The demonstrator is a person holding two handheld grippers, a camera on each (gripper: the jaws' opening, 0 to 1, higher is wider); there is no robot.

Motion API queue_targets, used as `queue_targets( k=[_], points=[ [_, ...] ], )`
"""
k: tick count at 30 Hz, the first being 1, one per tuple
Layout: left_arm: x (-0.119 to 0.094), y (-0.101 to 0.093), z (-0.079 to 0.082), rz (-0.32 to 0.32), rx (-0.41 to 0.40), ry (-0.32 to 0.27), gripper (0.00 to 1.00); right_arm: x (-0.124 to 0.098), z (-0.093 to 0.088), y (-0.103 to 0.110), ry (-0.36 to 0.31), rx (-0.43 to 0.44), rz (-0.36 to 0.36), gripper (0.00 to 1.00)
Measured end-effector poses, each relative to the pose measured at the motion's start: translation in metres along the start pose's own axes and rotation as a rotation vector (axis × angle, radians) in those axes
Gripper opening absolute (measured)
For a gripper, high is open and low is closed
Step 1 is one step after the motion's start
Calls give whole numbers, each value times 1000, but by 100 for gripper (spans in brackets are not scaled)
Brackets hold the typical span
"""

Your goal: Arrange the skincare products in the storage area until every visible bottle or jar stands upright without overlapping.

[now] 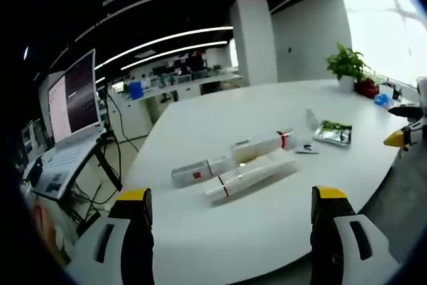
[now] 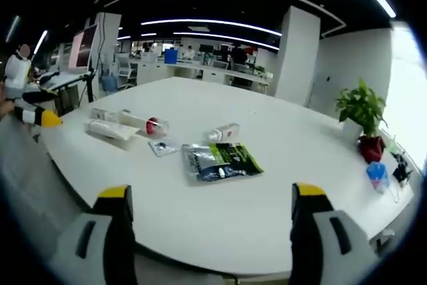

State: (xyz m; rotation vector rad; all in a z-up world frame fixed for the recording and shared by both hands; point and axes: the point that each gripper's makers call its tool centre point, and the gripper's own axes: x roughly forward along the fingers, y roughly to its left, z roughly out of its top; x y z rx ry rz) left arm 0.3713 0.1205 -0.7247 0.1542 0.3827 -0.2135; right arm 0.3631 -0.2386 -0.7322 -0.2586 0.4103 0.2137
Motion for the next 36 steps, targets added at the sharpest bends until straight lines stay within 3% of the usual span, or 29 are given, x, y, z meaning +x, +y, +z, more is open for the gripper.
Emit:
queue_targets(
  k=[9, 24, 27, 36],
  points=[
    [1, -4, -2, -20, 8, 16, 97, 0, -1, 0, 9, -2, 1, 99],
    [0, 0, 1, 11, 5, 8, 97, 0, 1, 0, -6, -2, 4, 99],
    [0, 1, -4, 14, 6, 36, 97, 0, 1, -2, -6, 3, -8, 99],
    [0, -1, -7, 2, 30, 49, 97, -1, -2, 0, 11, -8, -2, 99]
  ],
)
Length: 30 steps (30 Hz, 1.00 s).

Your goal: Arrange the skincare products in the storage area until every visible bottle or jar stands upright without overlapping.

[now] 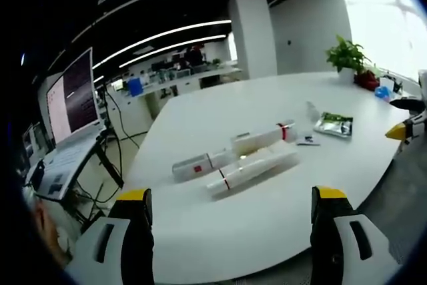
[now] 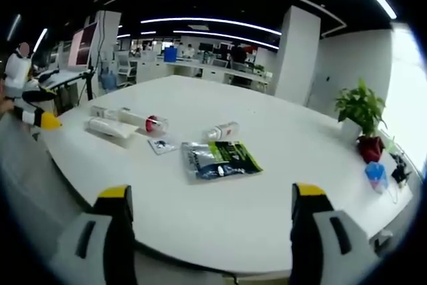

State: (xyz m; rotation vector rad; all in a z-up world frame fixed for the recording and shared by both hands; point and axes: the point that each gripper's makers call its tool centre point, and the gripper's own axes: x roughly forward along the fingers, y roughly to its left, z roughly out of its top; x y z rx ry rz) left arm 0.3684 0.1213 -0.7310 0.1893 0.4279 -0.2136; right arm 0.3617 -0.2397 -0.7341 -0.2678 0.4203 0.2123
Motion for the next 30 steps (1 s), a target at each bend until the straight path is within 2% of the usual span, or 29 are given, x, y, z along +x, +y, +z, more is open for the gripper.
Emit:
queue_targets(
  k=[11, 18, 30],
  points=[
    [0, -7, 2, -45, 35, 5, 97, -1, -2, 3, 16, 7, 16, 100],
    [4, -3, 6, -63, 69, 23, 97, -3, 0, 3, 13, 10, 18, 100],
    [25, -13, 28, -146, 147, 20, 97, -2, -4, 4, 37, -1, 23, 100]
  ],
)
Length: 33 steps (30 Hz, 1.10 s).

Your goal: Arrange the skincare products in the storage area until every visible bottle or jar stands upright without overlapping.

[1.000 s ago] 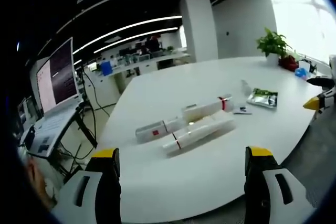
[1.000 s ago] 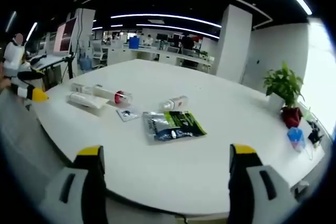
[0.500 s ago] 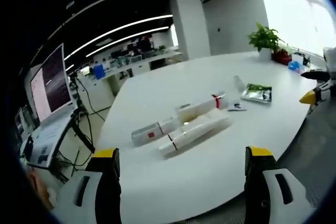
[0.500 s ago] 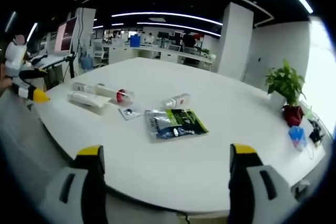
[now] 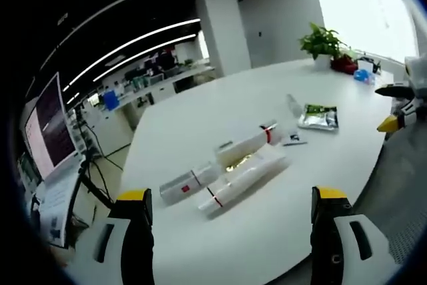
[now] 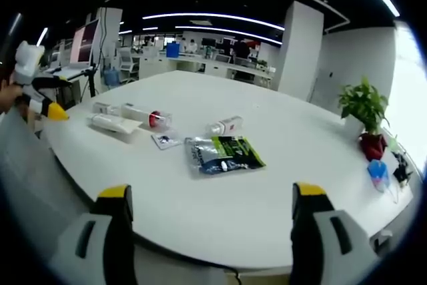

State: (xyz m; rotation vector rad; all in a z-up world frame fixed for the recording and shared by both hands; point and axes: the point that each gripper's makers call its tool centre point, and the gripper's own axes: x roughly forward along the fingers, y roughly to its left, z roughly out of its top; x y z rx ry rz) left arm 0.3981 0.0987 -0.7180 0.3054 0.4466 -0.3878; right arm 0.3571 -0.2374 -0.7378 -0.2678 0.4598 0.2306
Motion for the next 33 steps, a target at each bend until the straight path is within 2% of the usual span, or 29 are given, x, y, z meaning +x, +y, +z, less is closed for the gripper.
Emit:
queue_targets(
  k=[5, 11, 25, 29, 33],
  points=[
    [9, -1, 1, -46, 44, 34, 96, 0, -1, 0, 7, -16, -3, 100],
    [21, 2, 11, -77, 42, 28, 96, 1, -1, 1, 3, -12, 0, 100],
    [48, 0, 25, -183, 254, 93, 94, 1, -2, 0, 8, -16, -2, 100],
    [56, -2, 30, -240, 295, 116, 91, 1, -2, -1, 8, -14, -7, 100],
    [64, -5, 34, -287, 302, 126, 91, 1, -2, -1, 9, -16, -8, 100]
  ],
)
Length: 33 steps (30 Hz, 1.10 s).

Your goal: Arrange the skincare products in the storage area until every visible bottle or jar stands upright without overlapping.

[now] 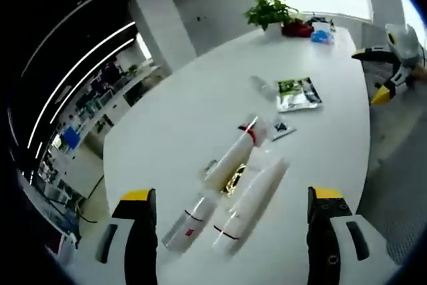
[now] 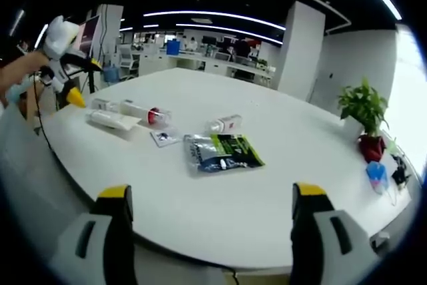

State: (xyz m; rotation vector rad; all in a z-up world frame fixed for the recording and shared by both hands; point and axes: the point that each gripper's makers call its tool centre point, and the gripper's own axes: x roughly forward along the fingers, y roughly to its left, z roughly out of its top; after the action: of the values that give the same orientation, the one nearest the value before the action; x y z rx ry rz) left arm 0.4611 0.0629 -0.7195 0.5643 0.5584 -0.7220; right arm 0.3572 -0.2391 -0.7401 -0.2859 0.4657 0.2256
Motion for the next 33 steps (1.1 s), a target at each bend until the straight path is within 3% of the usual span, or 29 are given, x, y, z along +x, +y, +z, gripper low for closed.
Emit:
queue_targets(
  k=[8, 18, 33],
  points=[
    [18, 8, 5, -53, 48, 53, 90, 0, -1, -1, 6, 0, -3, 100],
    [39, 19, 19, -99, 79, 72, 87, 0, -2, -2, 11, 2, -8, 100],
    [62, 3, 28, -235, 133, 140, 83, 1, -3, -2, 14, 7, -9, 100]
  ],
)
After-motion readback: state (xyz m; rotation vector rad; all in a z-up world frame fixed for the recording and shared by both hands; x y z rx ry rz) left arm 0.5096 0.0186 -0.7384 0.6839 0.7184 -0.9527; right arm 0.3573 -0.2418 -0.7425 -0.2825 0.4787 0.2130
